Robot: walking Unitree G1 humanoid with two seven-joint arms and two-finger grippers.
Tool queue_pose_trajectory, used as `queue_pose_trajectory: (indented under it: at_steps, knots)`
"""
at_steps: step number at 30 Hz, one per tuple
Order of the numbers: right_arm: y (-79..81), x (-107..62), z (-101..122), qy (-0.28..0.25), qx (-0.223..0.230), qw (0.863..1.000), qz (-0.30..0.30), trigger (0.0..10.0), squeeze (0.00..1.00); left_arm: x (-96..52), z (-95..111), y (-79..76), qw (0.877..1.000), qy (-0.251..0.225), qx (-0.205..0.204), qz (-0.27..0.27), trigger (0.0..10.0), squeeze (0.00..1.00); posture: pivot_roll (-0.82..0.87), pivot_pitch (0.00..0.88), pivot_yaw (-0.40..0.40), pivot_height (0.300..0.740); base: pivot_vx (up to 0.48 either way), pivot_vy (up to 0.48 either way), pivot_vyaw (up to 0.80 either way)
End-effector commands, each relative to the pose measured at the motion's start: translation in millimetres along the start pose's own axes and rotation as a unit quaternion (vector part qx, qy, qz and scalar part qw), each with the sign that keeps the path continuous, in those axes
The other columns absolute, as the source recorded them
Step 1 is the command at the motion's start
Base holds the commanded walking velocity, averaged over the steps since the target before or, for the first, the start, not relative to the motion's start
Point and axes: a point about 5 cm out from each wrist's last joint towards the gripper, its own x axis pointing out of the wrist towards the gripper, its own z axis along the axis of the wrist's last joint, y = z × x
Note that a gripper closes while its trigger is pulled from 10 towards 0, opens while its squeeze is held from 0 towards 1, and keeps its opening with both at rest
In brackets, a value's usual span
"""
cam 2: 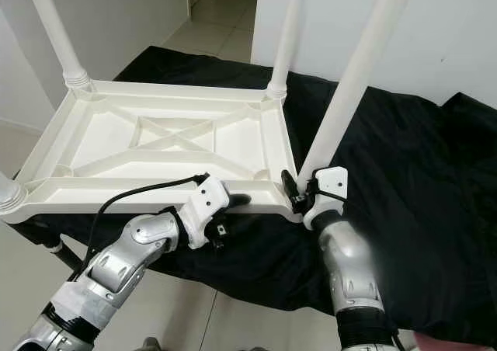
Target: Building children table
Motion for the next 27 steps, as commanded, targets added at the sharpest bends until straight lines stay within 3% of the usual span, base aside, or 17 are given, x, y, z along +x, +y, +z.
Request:
queue_pose_trajectory:
  at_steps: [1,2,5,7,9,11,19,20,21,22,27]
  knots:
    - [-1.7,-3.6,-1.2,0.01,-0.003,0.999,-0.037,10.0,0.0,-0.1,-2.3,-1.8,1.0,0.006,0.004,-0.018,10.0,0.0,0.01,0.035,-0.078,0.74,0.0,0.0,0.0]
    - [-1.7,-3.6,-1.2,0.01,-0.003,0.999,-0.037,10.0,0.0,-0.1,-2.3,-1.8,1.0,0.006,0.004,-0.018,10.0,0.0,0.01,0.035,-0.078,0.74,0.0,0.0,0.0]
    - [12.2,-10.0,-3.8,0.024,-0.002,0.99,-0.141,10.0,0.0,-1.4,-4.2,-3.1,1.0,0.008,0.002,-0.017,10.0,0.0,0.02,0.034,-0.083,0.74,0.0,0.0,0.0]
    - [12.2,-10.0,-3.8,0.024,-0.002,0.99,-0.141,10.0,0.0,-1.4,-4.2,-3.1,1.0,0.008,0.002,-0.017,10.0,0.0,0.02,0.034,-0.083,0.74,0.0,0.0,0.0]
    - [21.0,-16.0,-9.8,0.036,0.025,0.974,-0.224,10.0,0.0,-1.7,-4.9,-3.4,1.0,0.009,0.002,-0.018,10.0,0.0,0.02,0.031,-0.083,0.74,0.0,0.0,0.0]
    - [26.3,-17.7,-13.8,0.043,0.046,0.966,-0.251,10.0,0.0,-2.1,-4.8,-3.2,1.0,0.009,0.002,-0.019,10.0,0.0,0.03,0.031,-0.084,0.74,0.0,0.0,0.0]
    - [34.9,-15.2,-10.8,0.035,0.064,0.971,-0.229,10.0,0.0,-2.9,-5.5,-2.0,1.0,0.01,0.004,-0.021,10.0,0.0,0.02,0.018,-0.075,0.74,0.0,0.0,0.0]
    - [34.0,-16.0,-10.4,0.036,0.072,0.971,-0.225,10.0,0.09,-2.5,-5.0,-1.6,1.0,0.01,0.005,-0.022,10.0,0.0,0.02,0.016,-0.072,0.74,0.0,0.0,0.0]
    - [34.0,-16.0,-10.4,0.036,0.072,0.971,-0.225,10.0,0.09,-2.5,-5.0,-1.6,1.0,0.01,0.005,-0.022,10.0,0.0,0.02,0.016,-0.072,0.74,0.0,0.0,0.0]
    - [33.1,-17.0,-8.9,0.033,0.079,0.971,-0.224,10.0,1.0,-1.9,-4.1,-1.2,1.0,0.008,0.006,-0.022,10.0,0.0,0.02,0.014,-0.07,0.74,0.0,0.0,0.0]
    - [30.0,-17.2,-2.7,0.01,0.065,0.976,-0.209,10.0,1.0,-1.2,-3.1,-0.7,1.0,0.006,0.008,-0.024,10.0,0.0,0.01,0.009,-0.061,0.74,0.0,0.0,0.0]
